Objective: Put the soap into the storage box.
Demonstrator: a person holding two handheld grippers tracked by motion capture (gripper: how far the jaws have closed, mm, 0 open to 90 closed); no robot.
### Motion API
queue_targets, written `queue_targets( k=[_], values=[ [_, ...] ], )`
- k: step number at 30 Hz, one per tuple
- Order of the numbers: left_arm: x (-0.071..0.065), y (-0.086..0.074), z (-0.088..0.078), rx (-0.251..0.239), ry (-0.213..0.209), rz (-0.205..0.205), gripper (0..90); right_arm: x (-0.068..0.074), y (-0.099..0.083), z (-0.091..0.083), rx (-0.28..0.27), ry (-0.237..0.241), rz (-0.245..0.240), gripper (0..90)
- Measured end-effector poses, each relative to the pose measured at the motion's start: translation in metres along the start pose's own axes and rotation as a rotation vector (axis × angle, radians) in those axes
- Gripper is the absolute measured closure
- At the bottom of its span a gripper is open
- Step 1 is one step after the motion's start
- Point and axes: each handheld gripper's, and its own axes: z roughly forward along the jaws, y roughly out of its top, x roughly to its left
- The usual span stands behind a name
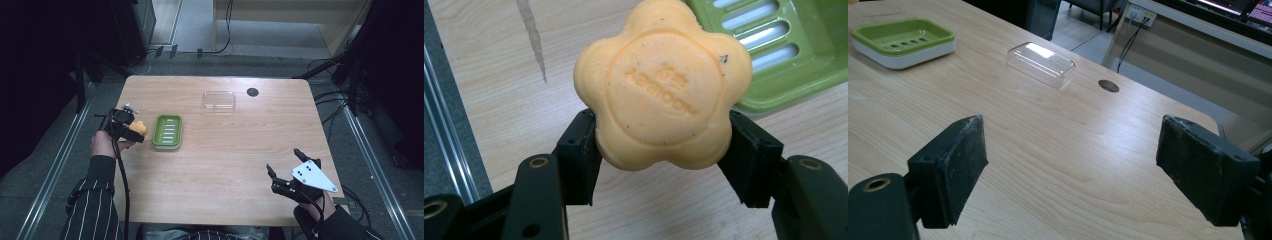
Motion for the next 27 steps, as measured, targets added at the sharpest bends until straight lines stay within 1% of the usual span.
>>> queue_targets(
  k=[9,14,18,22,24,25,27],
  values=[
    [-0.004,0.012,-0.004,-0.023,-0.003,0.022,39.8,0.000,0.000,0.000,0.001,0.000,-0.002,13.4],
    [-0.009,0.018,-0.004,-0.031,-0.007,0.038,39.8,0.000,0.000,0.000,0.002,0.001,-0.003,13.4],
    [-0.013,0.023,-0.004,-0.049,-0.026,0.052,39.8,0.000,0.000,0.000,0.002,0.000,-0.003,13.4],
    [-0.019,0.029,-0.003,-0.060,-0.028,0.069,39.8,0.000,0.000,0.000,0.002,0.002,-0.007,13.5],
    [-0.022,0.032,-0.002,-0.063,-0.029,0.080,39.8,0.000,0.000,0.000,0.001,-0.001,-0.001,13.4],
    [-0.024,0.033,-0.002,-0.065,-0.030,0.079,39.8,0.000,0.000,0.000,0.001,-0.001,-0.001,13.4],
    [-0.026,0.034,-0.002,-0.071,-0.040,0.088,39.8,0.000,0.000,0.000,0.001,-0.001,-0.002,13.4]
  ],
)
